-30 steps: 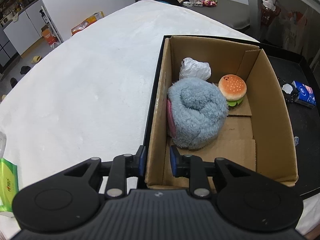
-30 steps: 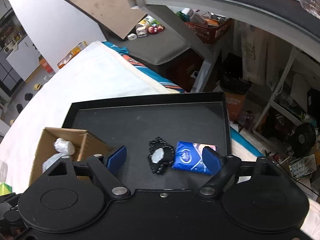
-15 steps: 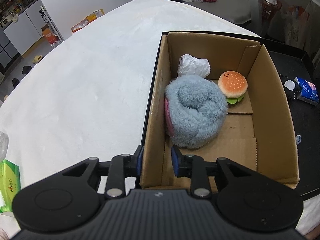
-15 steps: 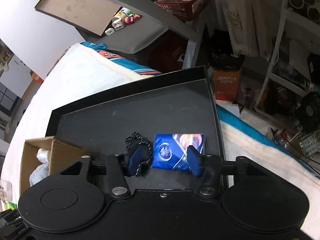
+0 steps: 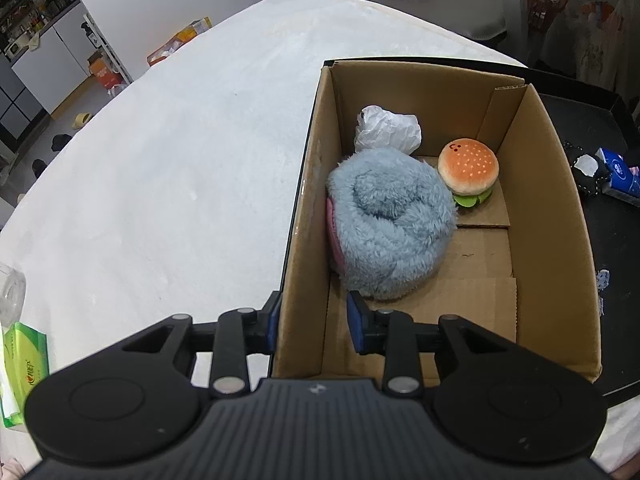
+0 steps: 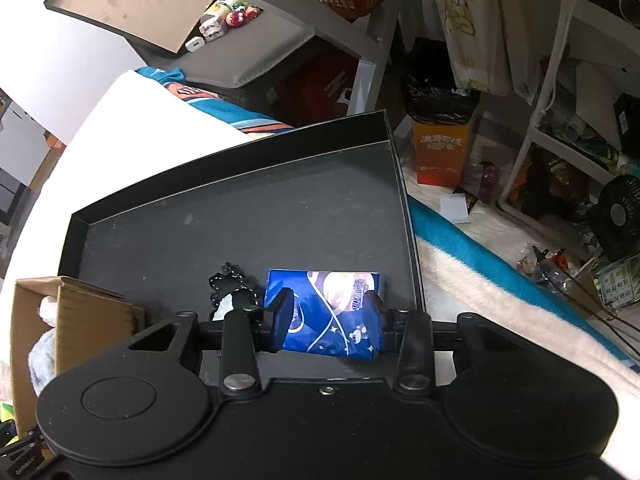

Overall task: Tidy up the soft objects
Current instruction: 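Move the right gripper to the blue tissue pack and grasp it, then lift the blue tissue pack with the right gripper toward the box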

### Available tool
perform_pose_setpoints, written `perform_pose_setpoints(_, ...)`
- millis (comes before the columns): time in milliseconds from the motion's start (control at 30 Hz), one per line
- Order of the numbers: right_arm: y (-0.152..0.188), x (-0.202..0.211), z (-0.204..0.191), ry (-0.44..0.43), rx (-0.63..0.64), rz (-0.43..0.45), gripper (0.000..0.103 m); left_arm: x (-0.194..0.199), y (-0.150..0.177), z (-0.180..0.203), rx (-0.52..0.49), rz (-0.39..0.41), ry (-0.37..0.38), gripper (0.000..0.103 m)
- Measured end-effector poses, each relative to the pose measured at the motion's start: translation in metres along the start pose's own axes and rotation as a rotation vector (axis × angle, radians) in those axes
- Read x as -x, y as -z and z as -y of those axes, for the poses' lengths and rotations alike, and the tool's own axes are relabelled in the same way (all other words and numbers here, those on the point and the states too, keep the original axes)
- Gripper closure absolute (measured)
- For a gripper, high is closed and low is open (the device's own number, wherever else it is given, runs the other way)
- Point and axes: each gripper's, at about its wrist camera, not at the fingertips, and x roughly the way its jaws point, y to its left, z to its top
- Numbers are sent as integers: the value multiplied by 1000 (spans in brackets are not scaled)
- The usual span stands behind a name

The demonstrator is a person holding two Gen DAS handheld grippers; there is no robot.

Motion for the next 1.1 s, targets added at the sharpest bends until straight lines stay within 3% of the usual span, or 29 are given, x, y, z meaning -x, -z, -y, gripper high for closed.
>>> perform_pose_setpoints(167, -1, -4, -2, 8, 10, -6, 50, -2, -1, 2, -6, -9, -8, 69)
perform_pose_setpoints(500, 1, -19, -3, 10, 11, -57, 38, -4, -2, 7, -17, -14, -18, 68)
perform_pose_setpoints(633, 5, -21, -9, 6, 55, -50, 27, -3, -1, 7, -16, -9, -13, 68)
perform_pose_setpoints(800, 13, -20, -18, 40, 128, -20, 33, -1, -1, 5, -12, -6, -8, 67)
perform_pose_setpoints(1100, 24, -9, -20, 48, 109, -43, 43, 1, 0, 2, -11, -3, 2, 67)
